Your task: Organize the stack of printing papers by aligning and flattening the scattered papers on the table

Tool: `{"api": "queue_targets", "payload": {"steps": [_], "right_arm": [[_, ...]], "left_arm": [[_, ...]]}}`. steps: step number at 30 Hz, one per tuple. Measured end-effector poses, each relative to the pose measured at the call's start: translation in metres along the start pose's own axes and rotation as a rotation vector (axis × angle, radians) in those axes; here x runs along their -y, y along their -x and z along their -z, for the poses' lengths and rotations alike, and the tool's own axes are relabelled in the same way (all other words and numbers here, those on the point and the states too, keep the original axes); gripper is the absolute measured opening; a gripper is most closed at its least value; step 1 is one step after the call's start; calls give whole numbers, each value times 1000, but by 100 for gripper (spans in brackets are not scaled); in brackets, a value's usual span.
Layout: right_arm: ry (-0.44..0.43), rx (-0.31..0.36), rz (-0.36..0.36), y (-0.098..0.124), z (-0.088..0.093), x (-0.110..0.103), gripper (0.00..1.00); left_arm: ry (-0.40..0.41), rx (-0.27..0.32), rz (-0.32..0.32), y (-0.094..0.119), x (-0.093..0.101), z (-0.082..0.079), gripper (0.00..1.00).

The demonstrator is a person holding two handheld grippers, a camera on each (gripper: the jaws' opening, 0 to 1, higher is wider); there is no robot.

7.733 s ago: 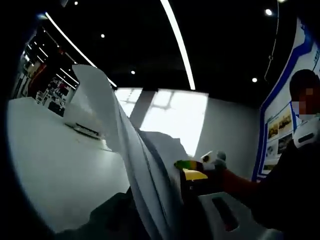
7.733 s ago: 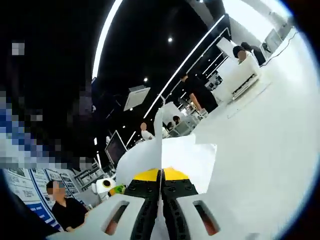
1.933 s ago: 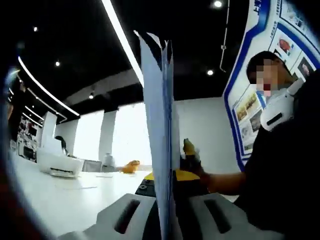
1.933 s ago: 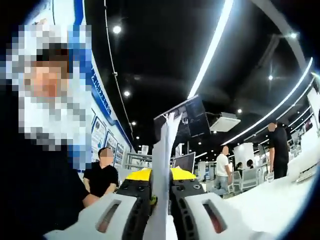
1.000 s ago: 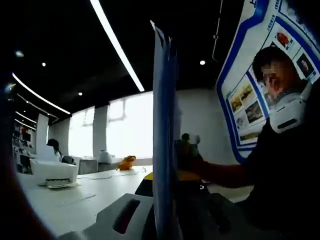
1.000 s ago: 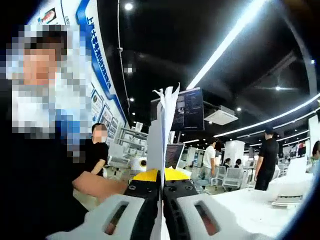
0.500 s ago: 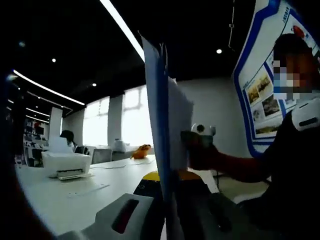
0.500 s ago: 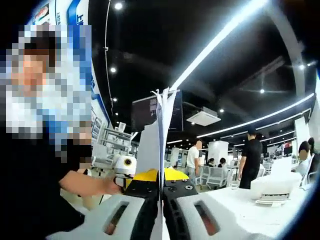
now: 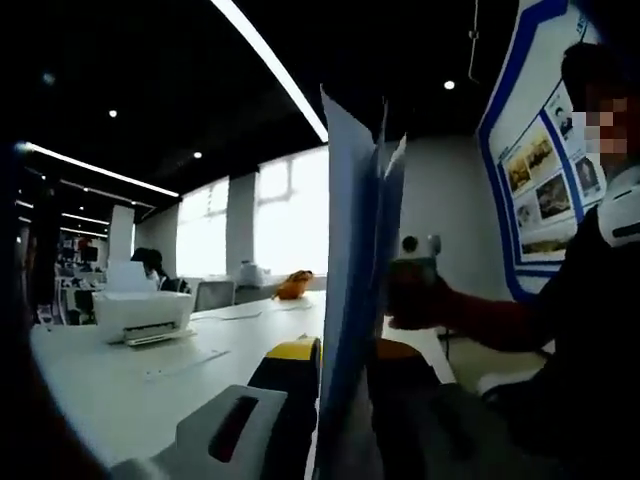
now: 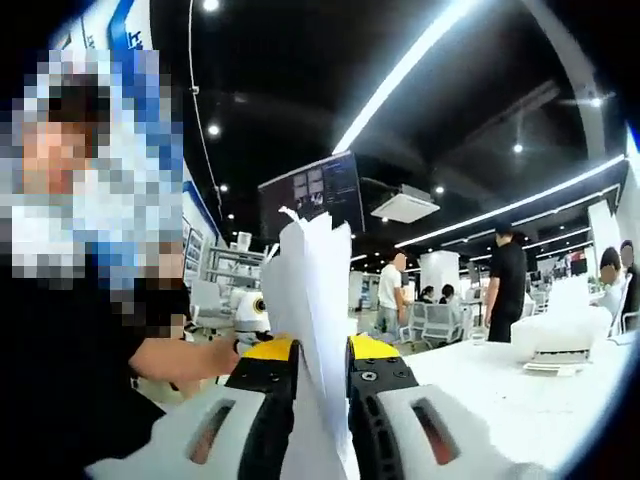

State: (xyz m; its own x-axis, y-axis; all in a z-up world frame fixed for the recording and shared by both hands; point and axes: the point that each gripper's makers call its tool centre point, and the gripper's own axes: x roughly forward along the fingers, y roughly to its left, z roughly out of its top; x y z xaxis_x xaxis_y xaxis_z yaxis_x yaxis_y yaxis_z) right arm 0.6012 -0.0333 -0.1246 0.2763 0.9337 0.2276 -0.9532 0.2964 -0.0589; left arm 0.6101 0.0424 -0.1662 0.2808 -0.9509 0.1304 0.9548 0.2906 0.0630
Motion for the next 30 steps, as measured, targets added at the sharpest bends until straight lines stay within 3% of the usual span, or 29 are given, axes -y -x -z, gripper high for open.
{"api": "queue_targets", "payload": {"steps": [3,6,14,16,18,21,22,24,30], "right_arm": [[-17,4,-4,1,-1,6,14],[-26,3,-12,1,-1,2,0],[-46,25,0,-1,-8,-1,0],[-56,22,4,-1,-6,-2,10],[-75,19,8,-2,-4,-3,22],[-78,7,1,-1,-1,-2,21],[-78,4,0,-1,-1,-2,18],[-65,-6,-9,1,1,-3,0],[-71,21,0,0,-10,3,0]], "left_arm": [[8,-7,-1,0,0,1,22],[2,-7,13,0,1,1,6],[43,-8,15,0,4,-8,8],[70,-5,-3,1,2,-7,20],[83,0,-2,0,2,-6,22],[98,5,0,0,3,-5,22],[99,3,4,-1,1,-4,21],[60,2,35,-2,8,-5,7],[57,12,34,-1,8,-16,6]]}}
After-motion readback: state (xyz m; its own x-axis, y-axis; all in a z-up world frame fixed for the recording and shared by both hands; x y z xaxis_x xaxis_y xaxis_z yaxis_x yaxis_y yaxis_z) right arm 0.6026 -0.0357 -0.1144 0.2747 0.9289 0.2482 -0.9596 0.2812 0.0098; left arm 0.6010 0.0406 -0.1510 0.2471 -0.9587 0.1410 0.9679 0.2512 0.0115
